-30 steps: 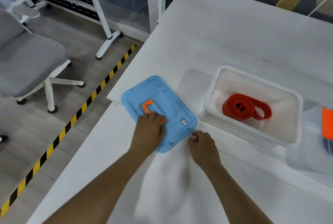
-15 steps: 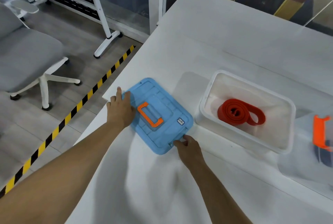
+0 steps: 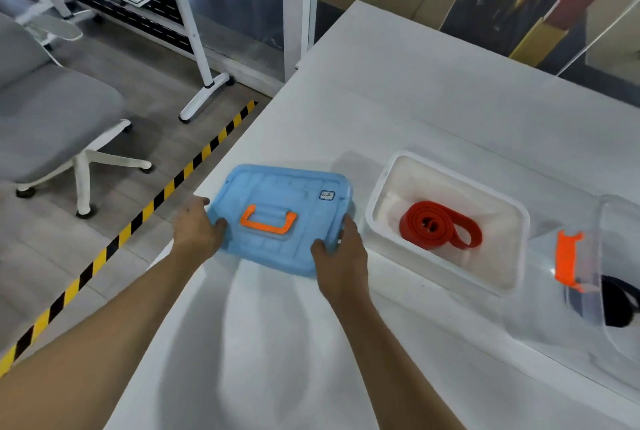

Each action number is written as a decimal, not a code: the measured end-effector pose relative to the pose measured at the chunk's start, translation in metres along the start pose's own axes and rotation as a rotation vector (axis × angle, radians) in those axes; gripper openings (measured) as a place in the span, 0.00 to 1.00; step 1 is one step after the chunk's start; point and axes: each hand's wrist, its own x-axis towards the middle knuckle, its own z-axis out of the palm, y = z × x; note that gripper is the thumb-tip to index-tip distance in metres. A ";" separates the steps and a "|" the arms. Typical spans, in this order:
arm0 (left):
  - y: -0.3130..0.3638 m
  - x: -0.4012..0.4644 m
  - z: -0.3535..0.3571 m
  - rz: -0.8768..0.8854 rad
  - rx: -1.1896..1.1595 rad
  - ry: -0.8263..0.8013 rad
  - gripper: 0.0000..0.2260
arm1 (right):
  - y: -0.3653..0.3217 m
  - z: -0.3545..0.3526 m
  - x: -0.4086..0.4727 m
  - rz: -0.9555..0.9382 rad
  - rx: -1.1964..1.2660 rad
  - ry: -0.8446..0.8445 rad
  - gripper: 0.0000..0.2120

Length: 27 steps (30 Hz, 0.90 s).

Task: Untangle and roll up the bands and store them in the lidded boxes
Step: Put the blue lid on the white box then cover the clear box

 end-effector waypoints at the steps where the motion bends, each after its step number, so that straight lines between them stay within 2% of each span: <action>1: 0.003 -0.004 -0.003 0.012 -0.022 0.019 0.23 | -0.007 -0.004 -0.002 -0.033 -0.006 0.003 0.28; 5: 0.020 -0.020 -0.014 0.062 -0.092 0.116 0.21 | -0.030 -0.027 -0.006 -0.143 0.000 0.037 0.30; 11: 0.074 -0.048 -0.013 0.240 -0.147 0.131 0.20 | -0.018 -0.081 0.006 -0.148 -0.015 0.236 0.23; 16: 0.118 -0.079 0.013 0.369 -0.199 -0.002 0.20 | 0.012 -0.133 0.019 -0.095 -0.213 0.395 0.24; 21: 0.148 -0.110 0.046 0.467 -0.267 -0.098 0.17 | 0.043 -0.183 0.016 -0.025 -0.440 0.553 0.21; 25: 0.169 -0.130 0.068 0.521 -0.285 -0.167 0.16 | 0.072 -0.208 0.011 0.071 -0.468 0.554 0.20; 27: 0.174 -0.134 0.075 0.528 -0.274 -0.182 0.16 | 0.082 -0.211 0.010 0.057 -0.463 0.536 0.23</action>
